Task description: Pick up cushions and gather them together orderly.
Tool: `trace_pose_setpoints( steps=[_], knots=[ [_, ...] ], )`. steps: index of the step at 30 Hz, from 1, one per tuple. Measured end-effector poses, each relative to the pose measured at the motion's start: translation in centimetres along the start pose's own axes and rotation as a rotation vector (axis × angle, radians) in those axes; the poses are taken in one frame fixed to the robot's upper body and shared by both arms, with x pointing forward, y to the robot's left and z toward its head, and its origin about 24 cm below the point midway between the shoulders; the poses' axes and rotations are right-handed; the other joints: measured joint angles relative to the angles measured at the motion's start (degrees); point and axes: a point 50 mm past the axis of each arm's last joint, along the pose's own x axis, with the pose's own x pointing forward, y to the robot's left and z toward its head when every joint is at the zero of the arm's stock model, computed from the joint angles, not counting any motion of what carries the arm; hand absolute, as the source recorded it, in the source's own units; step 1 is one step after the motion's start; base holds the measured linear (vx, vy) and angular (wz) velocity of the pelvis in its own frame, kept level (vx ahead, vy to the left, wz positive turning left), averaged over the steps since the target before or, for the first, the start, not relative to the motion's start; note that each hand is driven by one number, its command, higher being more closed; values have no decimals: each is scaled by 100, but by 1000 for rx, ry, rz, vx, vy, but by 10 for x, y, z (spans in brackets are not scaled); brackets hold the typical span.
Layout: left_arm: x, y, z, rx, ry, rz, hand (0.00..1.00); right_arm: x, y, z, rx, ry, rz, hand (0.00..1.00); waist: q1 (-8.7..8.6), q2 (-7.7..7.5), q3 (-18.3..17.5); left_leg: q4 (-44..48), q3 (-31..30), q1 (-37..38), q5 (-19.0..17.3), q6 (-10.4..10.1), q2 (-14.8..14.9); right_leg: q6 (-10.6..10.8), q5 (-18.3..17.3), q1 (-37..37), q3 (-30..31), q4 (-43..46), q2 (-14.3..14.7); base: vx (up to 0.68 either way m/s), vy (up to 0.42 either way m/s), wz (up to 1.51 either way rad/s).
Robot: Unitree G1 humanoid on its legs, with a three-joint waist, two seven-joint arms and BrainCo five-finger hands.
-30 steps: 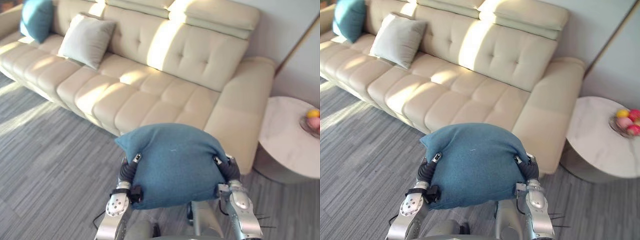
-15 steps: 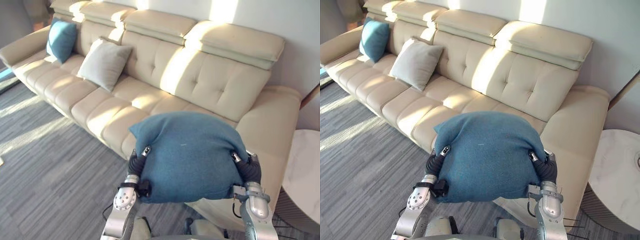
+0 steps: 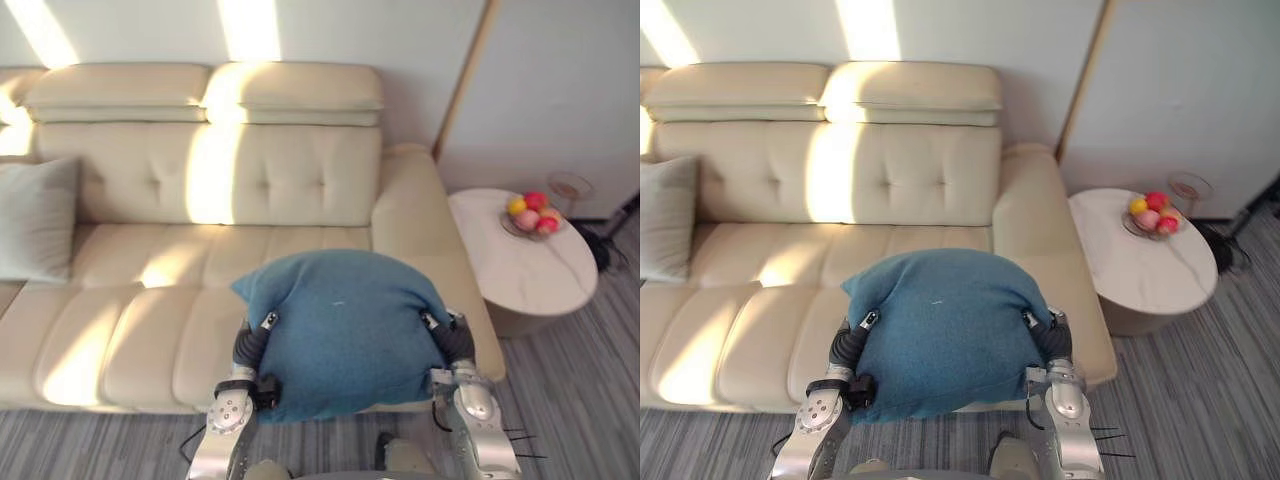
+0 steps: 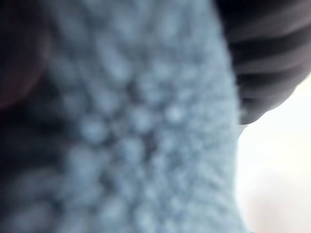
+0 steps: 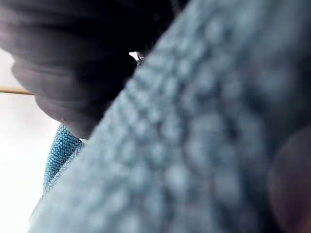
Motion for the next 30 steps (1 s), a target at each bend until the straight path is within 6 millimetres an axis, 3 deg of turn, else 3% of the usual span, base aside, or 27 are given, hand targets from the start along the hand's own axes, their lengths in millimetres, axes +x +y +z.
trace_pose_setpoints(
  steps=[1, 3, 6, 8, 10, 11, 13, 14, 15, 16, 17, 19, 22, 27, 30],
  knots=[
    [0, -2, -2, -2, 9, -2, 100, 1, -2, -4, -13, 17, 0, 100, -112, 39, 18, -176, -57, -6, 120, -6, -78, 17, 134, 74, 1, -223, 57, 41, -44, -29],
    [1, -7, -4, 5, 15, -25, 100, -2, -9, -8, -30, 35, -12, 100, -113, 107, 62, -123, -300, -25, 144, -1, -34, 5, 199, 184, -17, -383, 151, 55, -81, -5],
    [-1, -16, -8, 0, 31, -54, 100, -6, -19, -12, -44, 47, -40, 100, -81, 204, 270, 1150, -751, -193, 147, -7, 335, -30, -4, 627, -81, -388, 260, 6, -56, -3],
    [-4, -17, -9, -14, 36, -47, 100, -10, -20, -5, -40, 14, -44, 100, -21, 372, 242, 2049, -961, -484, 270, -4, 669, -45, -174, 765, -25, -402, 397, -33, 3, -33],
    [-3, -15, -6, -14, 22, -42, 100, -9, -17, 3, -32, -18, -39, 100, 6, 303, 190, 2125, -1050, -680, 645, 131, 636, -108, -132, 775, 69, -650, 352, 66, -45, -18],
    [-2, -15, -3, -11, 8, -48, 100, -8, -18, 6, -32, -32, -43, 100, 18, 198, 233, 2121, -1116, -873, 574, 211, 595, -148, -91, 791, 180, -854, 347, 79, -42, -7],
    [-2, -18, -3, -16, 6, -56, 100, -7, -21, 7, -33, -34, -54, 100, 51, 155, 247, 1176, -1444, -777, 163, 107, 329, -186, 154, 794, 363, -976, 327, 57, 10, -11],
    [-3, -20, -4, -24, 12, -56, 100, -5, -23, 4, -43, -21, -58, 100, 101, 232, 202, 25, -1695, -540, 293, -68, 156, -109, 192, 746, 379, -983, 363, 59, 104, -24],
    [-3, -21, -5, -28, 15, -56, 100, -3, -23, 3, -50, -17, -57, 100, 104, 331, 173, -329, -1738, -458, 501, -140, 156, -35, 217, 740, 389, -982, 414, 69, 144, -33],
    [-3, -21, -6, -30, 19, -55, 100, -2, -23, 2, -57, -10, -55, 100, 104, 381, 185, -502, -1755, -392, 682, -339, 173, 31, 237, 740, 416, -978, 462, 127, 154, -27],
    [-3, -18, -10, -12, 38, -51, 100, -2, -21, -4, -52, 19, -52, 100, 95, 260, 171, -566, -1683, -314, 702, -303, 77, 159, 334, 817, 462, -1100, 379, 115, 114, -17],
    [-3, -16, -10, -3, 42, -50, 100, -2, -19, -5, -44, 23, -52, 100, 76, 188, 170, -640, -1662, -260, 700, -298, -55, 227, 381, 859, 491, -1185, 279, 98, 135, -9],
    [-4, -16, -11, -3, 42, -49, 100, -2, -19, -5, -46, 22, -49, 100, 103, 191, 158, -776, -1596, -97, 720, -265, -216, 314, 434, 1010, 535, -1351, 135, 39, 92, -3],
    [-2, -12, -9, 10, 34, -40, 100, 0, -13, -2, -75, 7, -38, 100, 121, 195, 155, -945, -1754, -261, 783, -164, -275, 311, 511, 958, 345, -1554, 145, -12, 13, 15],
    [8, -11, 3, 31, -14, -17, 100, 13, -3, 16, -109, -67, -44, 100, 163, 217, 195, -925, -1788, -735, 891, -154, -280, 274, 645, 513, 340, -1567, 151, -62, -23, 3]
  ],
)
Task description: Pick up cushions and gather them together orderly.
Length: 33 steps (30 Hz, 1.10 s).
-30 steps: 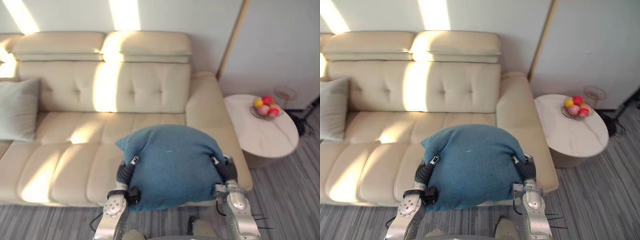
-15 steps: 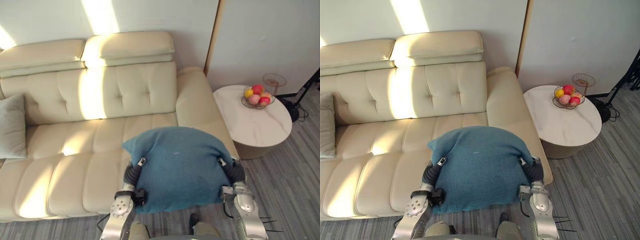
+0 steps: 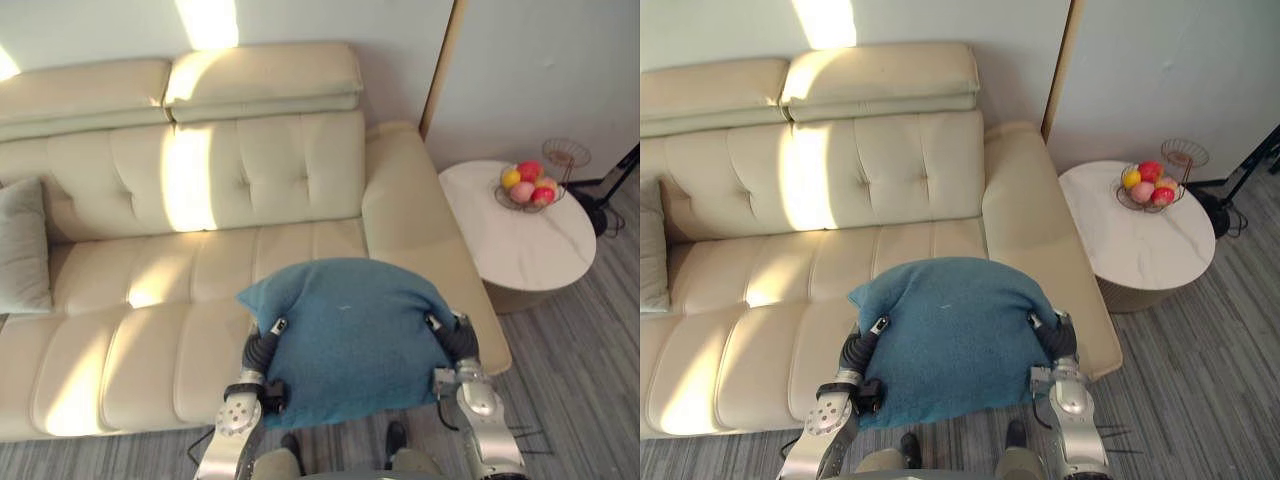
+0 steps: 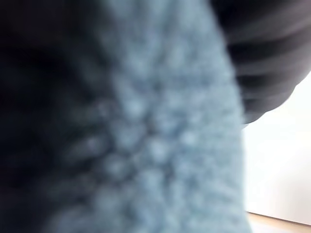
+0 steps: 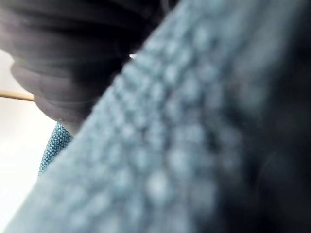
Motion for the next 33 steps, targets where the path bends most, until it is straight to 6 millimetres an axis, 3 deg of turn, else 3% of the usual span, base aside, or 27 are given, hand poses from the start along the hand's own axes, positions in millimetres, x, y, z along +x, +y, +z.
trace_pose_setpoints(
  steps=[3, 5, 6, 7, 9, 11, 12, 14, 15, 16, 17, 18, 19, 22, 24, 29, 33],
  knots=[
    [25, 2, 34, 39, -134, 49, 100, 27, 17, 35, -19, -127, -15, 100, 35, -11, 291, 59, -28, -517, 137, 33, -15, -34, 158, -500, 14, 40, -10, -137, -2, 2],
    [51, 1, 79, 87, -298, 108, 100, 53, 32, 80, -40, -274, -65, 100, 93, 10, 621, 90, -73, -971, 303, 60, -33, -55, 329, -915, 9, 60, -26, -165, 4, 9],
    [58, 0, 90, 96, -332, 119, 100, 57, 34, 92, -43, -312, -78, 100, 100, 17, 670, 81, -80, -1079, 339, 62, -46, -67, 365, -1023, -4, 60, -30, -178, 10, 14],
    [72, 0, 118, 119, -416, 143, 100, 66, 39, 122, -33, -402, -105, 100, 128, 11, 836, 14, -99, -1257, 458, 79, -68, -77, 436, -1208, -28, 60, -49, -136, 8, 17],
    [86, -3, 156, 141, -525, 177, 100, 72, 42, 160, -20, -520, -155, 100, 172, 17, 983, -110, -103, -1509, 613, 100, -99, -97, 525, -1485, -78, 56, -83, -116, 3, 18],
    [99, -10, 220, 162, -694, 220, 100, 77, 40, 216, 36, -674, -239, 100, 249, 12, 1190, -373, -147, -1814, 903, 120, -174, -107, 693, -1838, -97, -38, -115, -95, -2, 15],
    [101, -10, 237, 168, -737, 234, 100, 77, 40, 231, 55, -712, -258, 100, 254, 9, 1241, -451, -158, -1888, 973, 130, -187, -112, 757, -1916, -99, -98, -116, -69, -1, 13],
    [103, -14, 311, 196, -894, 289, 100, 76, 38, 293, 128, -840, -329, 100, 244, 7, 1441, -795, -212, -2151, 1298, 144, -257, -118, 1087, -2131, -106, -500, -111, -74, 6, 11],
    [101, -14, 332, 200, -933, 309, 100, 76, 38, 310, 148, -866, -344, 100, 242, 7, 1473, -892, -217, -2219, 1382, 155, -277, -138, 1189, -2195, -114, -607, -110, -69, 10, 9],
    [96, -14, 366, 203, -992, 341, 100, 76, 38, 337, 188, -889, -369, 100, 228, 4, 1527, -1057, -227, -2333, 1517, 171, -314, -138, 1341, -2289, -121, -801, -111, -56, 8, 6],
    [92, -15, 380, 199, -1016, 349, 100, 74, 38, 347, 200, -901, -375, 100, 214, 8, 1536, -1114, -233, -2393, 1561, 178, -328, -135, 1391, -2328, -123, -879, -112, -70, 9, 8],
    [83, -19, 409, 191, -1069, 363, 100, 69, 33, 368, 228, -934, -400, 100, 208, 7, 1570, -1225, -262, -2498, 1639, 190, -355, -147, 1469, -2431, -137, -985, -114, -59, 8, 8],
    [71, -22, 433, 187, -1123, 376, 0, 62, 28, 387, 251, -975, -421, 0, 192, 11, 1644, -1345, -277, -2550, 1725, 187, -363, -155, 1478, -2525, -154, -985, -111, -55, 9, 7],
    [44, -24, 472, 153, -1228, 402, 0, 41, 15, 423, 313, -1069, -483, 0, 79, 9, 1648, -1567, -406, -2822, 1873, 188, -371, -173, 1497, -2814, -263, -985, -98, -24, 18, 15],
    [32, -26, 486, 108, -1268, 418, 0, 28, 7, 442, 347, -1124, -516, 0, 86, 10, 1658, -1627, -418, -2982, 1910, 192, -376, -161, 1529, -2991, -259, -985, -101, 11, 45, 9],
    [26, -11, 492, -57, -1254, 451, 0, 15, 2, 460, 406, -1166, -485, 0, 101, 10, 1664, -1627, -411, -3320, 1910, 191, -357, -162, 1531, -3292, -263, -986, -92, 54, 74, 5],
    [39, 0, 486, -158, -1161, 407, 0, 29, 6, 458, 441, -1087, -322, 0, 146, 12, 1666, -1626, -392, -3618, 1909, 189, -315, -161, 1532, -3574, -270, -985, -95, 56, 75, 3]
  ],
)
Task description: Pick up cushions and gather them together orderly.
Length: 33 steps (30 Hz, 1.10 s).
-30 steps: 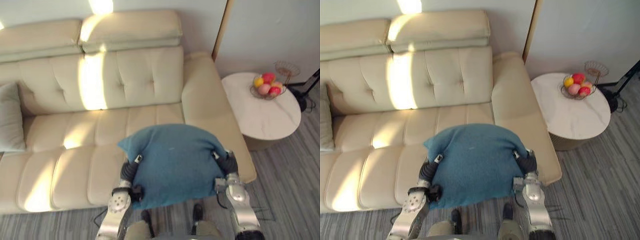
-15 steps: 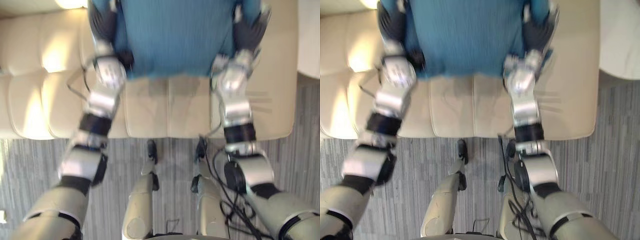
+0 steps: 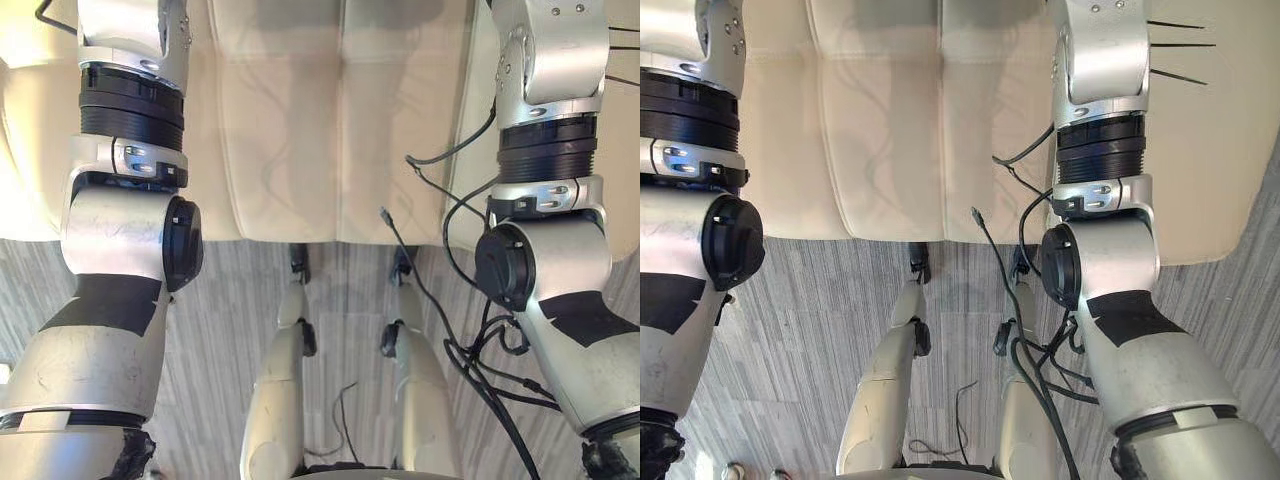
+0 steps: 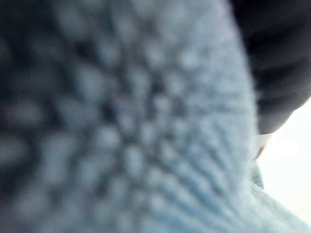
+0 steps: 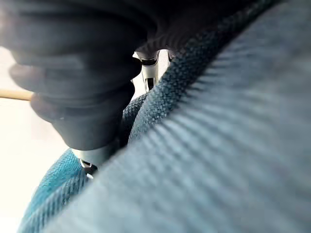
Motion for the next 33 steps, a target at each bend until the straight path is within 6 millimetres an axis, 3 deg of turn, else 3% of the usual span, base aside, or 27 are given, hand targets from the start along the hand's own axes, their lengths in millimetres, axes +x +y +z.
trace_pose_setpoints(
  steps=[4, 8, 15, 17, 20, 22, 23, 25, 26, 27, 29, 31, 33],
  knots=[
    [-15, 3, -36, -22, 122, -52, 0, -10, -1, -38, -18, 154, 114, 0, 75, -4, 62, 3, 84, -73, -4, -4, 55, 1, 0, -75, 6, 1, 5, 49, 83, -4],
    [-36, 30, -86, 26, 260, -56, 0, -35, -9, -81, -17, 318, 214, 0, 78, -5, 62, 140, 300, -100, -9, -7, 86, 1, 0, -83, 53, 11, 17, 23, 49, -6],
    [-85, 69, -150, 93, 448, -55, 0, -62, -21, -103, -47, 348, 306, 0, 71, -5, 61, 420, 527, 1, -10, -7, 285, 0, -2, -56, 310, 308, 156, -18, 14, -12],
    [-102, 86, -162, 107, 478, -56, 0, -71, -33, -104, -46, 333, 297, 0, 69, -5, 61, 422, 601, 180, -10, -7, 327, 0, -2, 63, 351, 372, 197, -41, -23, -16],
    [-130, 114, -164, 137, 449, -52, 0, -94, -75, -104, -72, 288, 256, 0, 78, -7, 60, 424, 610, 585, -47, -53, 387, 8, -31, 456, 357, 371, 251, -34, -40, -6],
    [-155, 134, -159, 147, 412, -54, 0, -120, -108, -104, -137, 261, 232, 0, 76, -8, 53, 425, 612, 1005, -398, -115, 437, -23, -389, 916, 318, 376, 296, -19, -48, 9],
    [-177, 140, -157, 129, 412, -57, 0, -142, -131, -106, -184, 279, 218, 0, 105, -15, 42, 426, 591, 1211, -404, -119, 423, -22, -560, 1153, 268, 399, 289, -4, -58, 24],
    [-201, 150, -157, 125, 440, -54, 0, -161, -144, -112, -217, 328, 222, 0, 91, -15, 42, 387, 588, 1450, -442, -134, 443, -3, -674, 1356, 208, 446, 296, 8, -55, 11],
    [-238, 158, -164, 120, 536, -63, 0, -195, -158, -124, -261, 431, 243, 0, 89, -15, -3, 331, 587, 1805, -462, -154, 447, 16, -787, 1690, 175, 462, 325, 20, -43, 5],
    [-257, 162, -167, 124, 589, -68, 0, -210, -167, -129, -281, 485, 246, 0, 90, -20, -120, 323, 587, 1880, -476, -166, 457, 5, -841, 1768, 161, 463, 334, 45, -53, 3],
    [-330, 176, -175, 145, 819, -115, 0, -267, -192, -138, -358, 675, 288, 0, 105, -6, -614, 226, 621, 2282, -527, -225, 474, -1, -948, 2104, 164, 452, 395, 85, -61, -2],
    [-365, 184, -173, 147, 932, -127, 0, -295, -208, -138, -411, 767, 307, 0, 103, -11, -852, 213, 636, 2559, -582, -258, 475, 3, -1014, 2368, 169, 451, 400, 94, -39, -4],
    [-404, 199, -169, 175, 1073, -151, 0, -336, -233, -143, -498, 934, 341, 0, 104, -60, -1142, 250, 700, 3066, -694, -282, 464, 5, -1035, 2806, 294, 442, 403, 132, -20, -23]
  ],
)
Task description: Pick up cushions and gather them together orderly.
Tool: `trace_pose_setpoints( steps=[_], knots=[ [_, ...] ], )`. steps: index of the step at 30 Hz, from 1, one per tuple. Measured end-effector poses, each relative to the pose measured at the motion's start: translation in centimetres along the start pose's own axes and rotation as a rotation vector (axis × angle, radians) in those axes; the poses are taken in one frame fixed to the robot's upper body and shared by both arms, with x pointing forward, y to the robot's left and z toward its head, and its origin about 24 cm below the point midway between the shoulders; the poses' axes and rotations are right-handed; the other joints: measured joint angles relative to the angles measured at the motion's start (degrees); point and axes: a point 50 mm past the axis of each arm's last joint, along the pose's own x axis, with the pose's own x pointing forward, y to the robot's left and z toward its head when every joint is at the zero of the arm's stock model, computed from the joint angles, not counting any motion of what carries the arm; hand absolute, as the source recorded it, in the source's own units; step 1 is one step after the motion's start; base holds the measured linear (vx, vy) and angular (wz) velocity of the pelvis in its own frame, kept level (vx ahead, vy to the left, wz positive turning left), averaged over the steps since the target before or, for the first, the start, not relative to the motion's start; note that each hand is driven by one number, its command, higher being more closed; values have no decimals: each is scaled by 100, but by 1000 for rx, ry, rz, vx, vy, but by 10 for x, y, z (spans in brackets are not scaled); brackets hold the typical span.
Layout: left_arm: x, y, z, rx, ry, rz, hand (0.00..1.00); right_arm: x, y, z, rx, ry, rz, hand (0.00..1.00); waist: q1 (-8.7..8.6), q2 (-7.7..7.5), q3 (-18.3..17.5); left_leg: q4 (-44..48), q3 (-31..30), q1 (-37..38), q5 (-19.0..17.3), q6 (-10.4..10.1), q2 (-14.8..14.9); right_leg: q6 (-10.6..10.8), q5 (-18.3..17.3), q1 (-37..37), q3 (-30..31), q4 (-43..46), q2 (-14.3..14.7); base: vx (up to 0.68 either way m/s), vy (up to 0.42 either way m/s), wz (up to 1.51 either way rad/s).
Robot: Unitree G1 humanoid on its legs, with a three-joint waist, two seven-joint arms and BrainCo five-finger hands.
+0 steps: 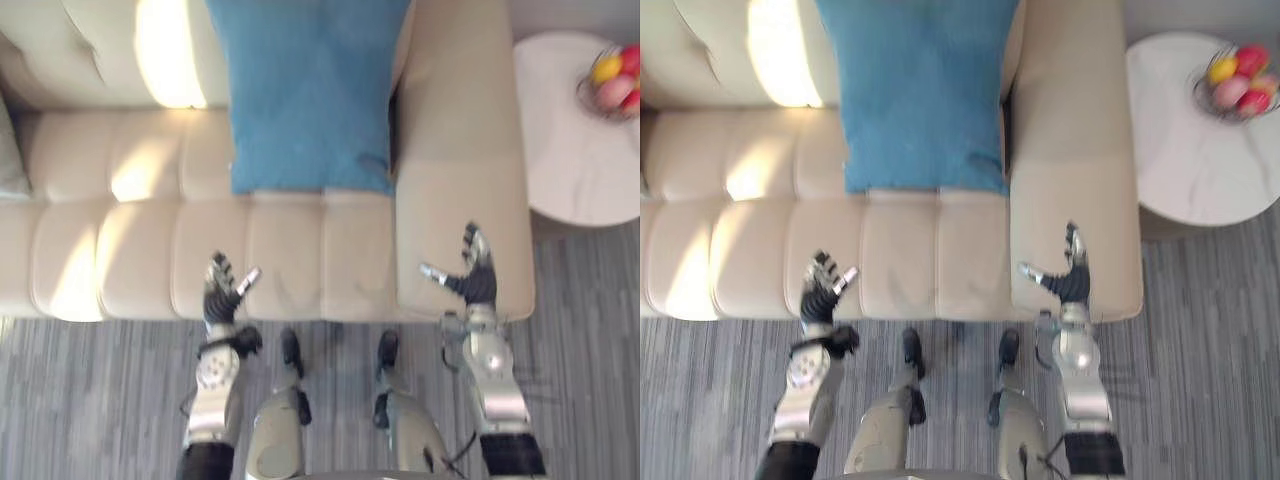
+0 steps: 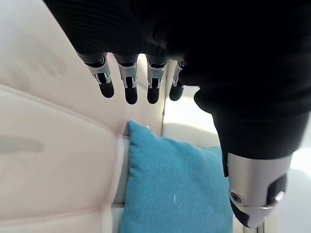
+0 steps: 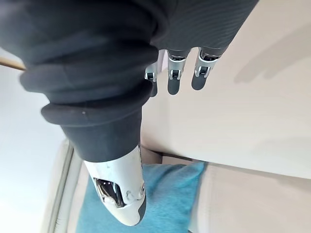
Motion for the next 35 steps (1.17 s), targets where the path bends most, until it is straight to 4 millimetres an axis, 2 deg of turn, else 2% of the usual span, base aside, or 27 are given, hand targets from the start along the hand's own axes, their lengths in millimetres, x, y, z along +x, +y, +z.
trace_pose_setpoints(
  steps=[1, 4, 7, 9, 11, 12, 13, 15, 16, 17, 18, 19, 20, 21, 22, 23, 24, 25, 26, 27, 28, 30, 31, 32, 33, 34, 35],
  knots=[
    [-4, 3, -9, 10, 36, -3, 0, -3, 1, -11, -14, 47, 11, 0, 0, -12, -72, 19, 36, 105, -32, -1, -4, 13, -15, 89, 46, 1, -2, 97, -11, -32],
    [-20, 18, -60, 82, 273, 1, 0, -31, -6, -88, -62, 396, 50, 0, -33, -10, -409, 168, 221, 658, -309, -4, -23, 85, -80, 582, 259, -25, -21, 63, -2, -31],
    [-38, 35, -95, 160, 454, 11, 0, -62, -18, -131, -76, 631, 45, 0, -49, -21, -471, 172, 411, 1104, -464, -37, -41, 95, -86, 922, 492, -86, -14, 26, 13, -36],
    [-50, 51, -109, 207, 541, 38, 0, -77, -27, -146, -88, 715, 43, 0, -58, -39, -477, 208, 535, 1285, -551, -71, -41, 143, -129, 984, 629, 7, -5, -7, 16, -40],
    [-58, 66, -116, 259, 595, 61, 0, -86, -37, -155, -114, 772, 35, 0, -208, -55, -467, 512, 532, 1273, -712, 19, -34, 160, -344, 766, 698, 664, -45, -27, 33, -21],
    [-59, 70, -116, 278, 601, 66, 0, -92, -42, -159, -130, 798, 32, 0, -210, -83, -452, 693, 524, 1261, -791, 132, -73, 178, -371, 635, 727, 989, -85, -92, 28, -32],
    [-60, 75, -116, 281, 602, 90, 0, -92, -47, -160, -142, 808, 26, 0, -149, -54, -457, 704, 439, 1247, -825, 200, -14, 319, -491, 579, 790, 1233, -65, -119, 3, -16],
    [-60, 84, -113, 312, 592, 114, 0, -99, -47, -164, -149, 831, 36, 0, -329, -85, -420, 961, 244, 1172, -820, 176, -60, 316, -1581, 103, 788, 3899, -262, -120, -75, 54],
    [-62, 90, -112, 329, 594, 128, 0, -107, -46, -168, -148, 862, 42, 0, -353, -196, -466, 1072, 56, 1124, -820, 175, -112, 542, -1787, 147, 807, 4819, -300, -105, -148, 99],
    [-64, 98, -111, 345, 596, 144, 0, -114, -46, -172, -150, 892, 47, 0, -312, -342, -553, 1246, -67, 943, -805, 151, -160, 685, -1854, 338, 835, 5088, -301, -89, -165, 81],
    [-64, 100, -110, 350, 592, 151, 0, -113, -46, -172, -153, 892, 46, 0, -281, -417, -570, 1400, -136, 774, -793, 136, -174, 703, -2048, 441, 837, 4788, -286, -132, -205, 37],
    [-61, 95, -110, 332, 585, 153, 0, -99, -52, -167, -172, 855, 37, 0, -94, -305, -623, 1536, -168, 360, -622, 60, 25, 508, -2277, 532, 698, 3879, -38, -140, -157, -1],
    [-61, 92, -111, 324, 586, 152, 0, -91, -54, -164, -175, 830, 31, 0, -30, -207, -634, 1521, -162, 187, -536, 23, 129, 428, -2313, 567, 593, 3517, 58, -229, -181, -19],
    [-59, 85, -111, 314, 579, 138, 0, -74, -55, -155, -171, 766, 22, 0, 24, -79, -539, 1496, -197, -120, -361, -30, 254, 132, -2401, 638, 419, 2863, 218, -224, -113, -3],
    [-56, 78, -112, 303, 579, 126, 0, -61, -55, -149, -173, 731, 18, 0, -9, 89, -339, 1466, -304, -185, -208, -43, 354, -184, -2265, 686, 366, 2657, 337, -340, -151, 18],
    [-52, 70, -112, 302, 572, 96, 0, -52, -58, -145, -181, 711, 12, 0, -41, 321, -124, 1267, -420, -172, 90, -110, 504, -297, -2051, 792, 215, 2446, 538, -391, -133, 33],
    [-50, 69, -111, 304, 564, 91, 0, -53, -57, -146, -178, 717, 13, 0, -35, 343, -111, 823, -434, -54, 592, -259, 488, -384, -1954, 800, 119, 2347, 555, -403, -134, 46],
    [-48, 68, -110, 303, 556, 89, 0, -54, -57, -146, -176, 720, 10, 0, -49, 270, -78, 566, -436, 34, 789, -400, 408, -472, -1894, 767, -19, 2272, 463, -346, -120, 43],
    [-48, 67, -109, 301, 549, 86, 0, -52, -59, -146, -169, 717, -5, 0, -62, 203, -77, 693, -387, 107, 632, -296, 259, -629, -1807, 667, -55, 2242, 357, -291, -90, 38],
    [-47, 68, -108, 302, 548, 86, 0, -49, -60, -144, -163, 707, -20, 0, -77, 139, -70, 1008, -380, 55, 311, -108, 143, -674, -1733, 571, -65, 2160, 278, -299, -76, 20],
    [-47, 68, -108, 301, 546, 83, 0, -45, -59, -142, -163, 696, -27, 0, -138, 115, -58, 1561, -351, 27, -173, 43, 40, -625, -1580, 490, -5, 1998, 212, -227, -29, 7],
    [-49, 69, -109, 300, 556, 77, 0, -43, -58, -141, -161, 691, -24, 0, -156, 135, -69, 1951, -225, 220, -776, 178, 37, -606, -1288, 378, 63, 1761, 193, -198, 39, -12],
    [-50, 69, -110, 300, 558, 76, 0, -45, -59, -142, -160, 703, -28, 0, -173, 141, -72, 1962, -232, 472, -1063, 164, 11, -573, -1134, 356, 103, 1623, 190, -188, 80, -18],
    [-49, 69, -110, 300, 557, 75, 0, -46, -61, -144, -159, 713, -34, 0, -175, 143, -74, 1849, -237, 632, -1150, 158, -27, -506, -1080, 358, 125, 1541, 193, -155, 98, -13],
    [-48, 68, -109, 301, 555, 73, 0, -48, -64, -146, -161, 728, -46, 0, -187, 244, -133, 1244, -237, 984, -1178, 115, -106, -409, -928, 371, 140, 1352, 234, -135, 117, -5],
    [-44, 68, -107, 306, 542, 69, 0, -51, -68, -148, -153, 745, -67, 0, -206, 303, -182, 614, -252, 1182, -1082, -62, -124, -314, -756, 371, 121, 1137, 277, -127, 127, 0],
    [-40, 68, -105, 312, 533, 67, 0, -54, -70, -150, -148, 758, -74, 0, -211, 270, -187, 478, -241, 1191, -1006, -41, -160, -265, -647, 393, 131, 999, 256, -73, 87, 3]
  ],
)
